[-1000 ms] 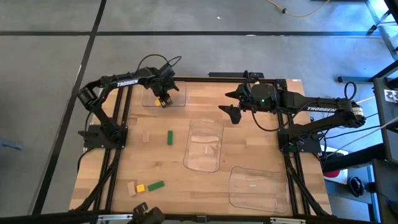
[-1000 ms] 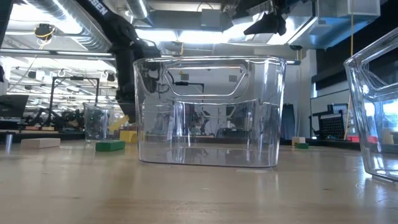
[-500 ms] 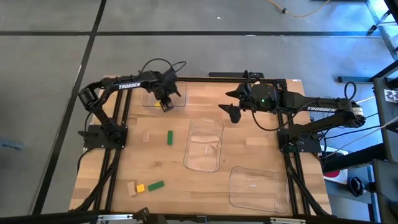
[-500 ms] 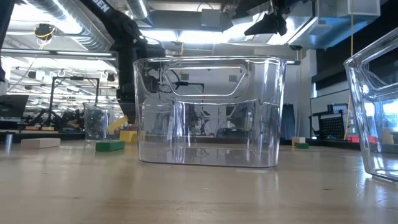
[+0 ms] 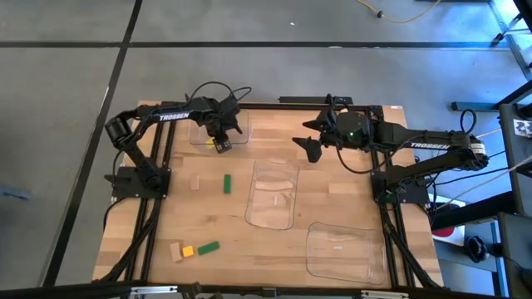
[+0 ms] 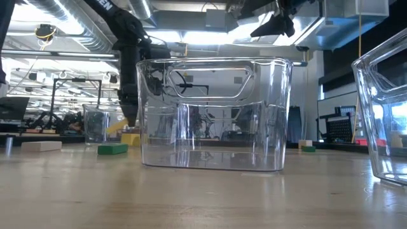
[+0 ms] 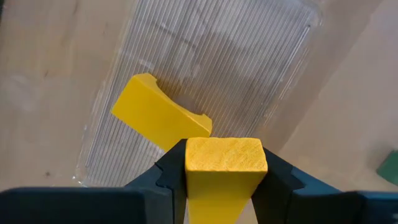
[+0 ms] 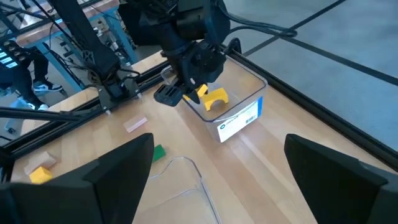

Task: Sort & place blocks by color
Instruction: Put the top yellow block into the top transparent bin, then put the yellow block into the top transparent bin

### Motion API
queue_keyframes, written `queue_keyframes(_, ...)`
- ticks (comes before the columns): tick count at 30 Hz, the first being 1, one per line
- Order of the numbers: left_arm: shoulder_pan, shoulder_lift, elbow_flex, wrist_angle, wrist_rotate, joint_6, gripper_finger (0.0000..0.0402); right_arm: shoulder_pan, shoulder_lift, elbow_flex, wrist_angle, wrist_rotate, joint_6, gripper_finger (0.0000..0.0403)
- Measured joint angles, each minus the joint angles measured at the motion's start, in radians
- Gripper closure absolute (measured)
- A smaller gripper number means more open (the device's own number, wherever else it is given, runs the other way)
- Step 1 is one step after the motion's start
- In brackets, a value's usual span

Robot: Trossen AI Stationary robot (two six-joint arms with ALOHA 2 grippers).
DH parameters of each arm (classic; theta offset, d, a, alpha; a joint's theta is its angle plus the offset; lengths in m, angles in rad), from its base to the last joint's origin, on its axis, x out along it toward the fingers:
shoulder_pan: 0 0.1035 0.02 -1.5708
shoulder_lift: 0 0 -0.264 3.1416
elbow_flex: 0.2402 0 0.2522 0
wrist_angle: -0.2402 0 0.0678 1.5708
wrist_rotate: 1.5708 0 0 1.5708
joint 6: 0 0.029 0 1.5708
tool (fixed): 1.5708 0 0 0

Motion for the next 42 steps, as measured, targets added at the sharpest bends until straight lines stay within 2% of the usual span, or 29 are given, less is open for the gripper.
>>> queue_keyframes(15,-0.008,0.000,0.000,-0.003,0.007,-0.082,0.0273,0.000,0.000,0.000,0.000,-0.001,0.015,0.0040)
queue_keyframes(30,0.015,-0.008,0.000,-0.069,0.012,-0.079,0.0182,0.000,0.000,0.000,0.000,-0.001,0.035,0.0040)
queue_keyframes(34,0.032,-0.051,0.000,-0.092,0.039,-0.083,0.0177,0.000,0.000,0.000,0.000,-0.002,0.035,0.0040)
queue_keyframes(38,0.037,-0.144,0.000,-0.091,0.078,-0.131,0.0176,0.000,0.000,0.000,0.000,-0.002,0.026,0.0040)
queue_keyframes(42,0.014,-0.284,0.000,0.003,0.140,-0.212,0.0179,0.000,0.000,0.000,0.000,-0.015,0.015,0.0040)
